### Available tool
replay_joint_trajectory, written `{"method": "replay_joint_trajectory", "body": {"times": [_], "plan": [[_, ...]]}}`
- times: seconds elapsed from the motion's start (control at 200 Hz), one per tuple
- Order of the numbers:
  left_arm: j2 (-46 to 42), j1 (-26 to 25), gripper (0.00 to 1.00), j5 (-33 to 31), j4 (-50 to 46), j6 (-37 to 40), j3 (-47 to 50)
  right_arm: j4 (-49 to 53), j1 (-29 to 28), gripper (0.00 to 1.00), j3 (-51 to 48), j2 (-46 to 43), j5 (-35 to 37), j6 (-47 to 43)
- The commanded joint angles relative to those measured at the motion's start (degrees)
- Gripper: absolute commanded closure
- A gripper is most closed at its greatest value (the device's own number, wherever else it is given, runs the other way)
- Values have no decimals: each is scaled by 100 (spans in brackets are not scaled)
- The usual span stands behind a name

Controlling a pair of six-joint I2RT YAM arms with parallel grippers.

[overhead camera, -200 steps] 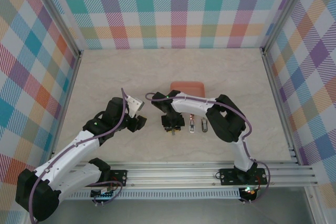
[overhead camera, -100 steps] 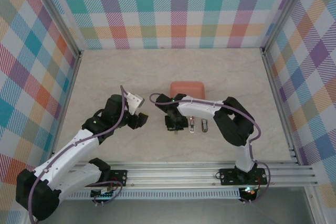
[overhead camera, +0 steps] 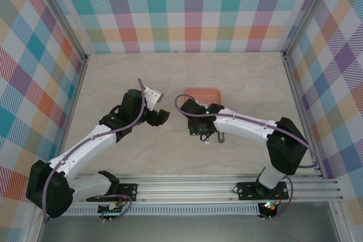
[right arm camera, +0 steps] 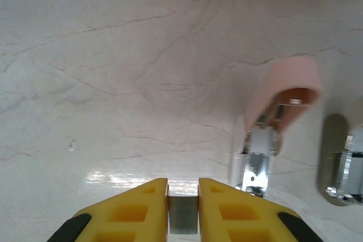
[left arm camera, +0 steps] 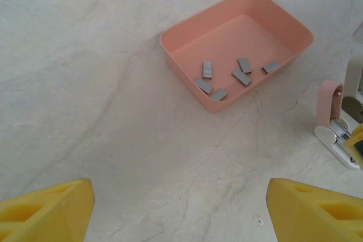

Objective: Load the staples into the stapler

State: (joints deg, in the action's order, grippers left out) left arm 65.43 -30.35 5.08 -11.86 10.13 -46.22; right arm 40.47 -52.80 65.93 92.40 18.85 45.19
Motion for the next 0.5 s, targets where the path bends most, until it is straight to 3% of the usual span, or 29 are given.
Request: {"method": "replay_joint_trajectory", "body": {"times": [0.0, 0.495], "plan": [[23, -50, 20, 179, 273, -124, 28, 247, 14, 81, -217, -156, 481, -125], [180, -94, 16, 406, 440, -305, 122, 159, 23, 79, -720, -186, 528, 236]]}}
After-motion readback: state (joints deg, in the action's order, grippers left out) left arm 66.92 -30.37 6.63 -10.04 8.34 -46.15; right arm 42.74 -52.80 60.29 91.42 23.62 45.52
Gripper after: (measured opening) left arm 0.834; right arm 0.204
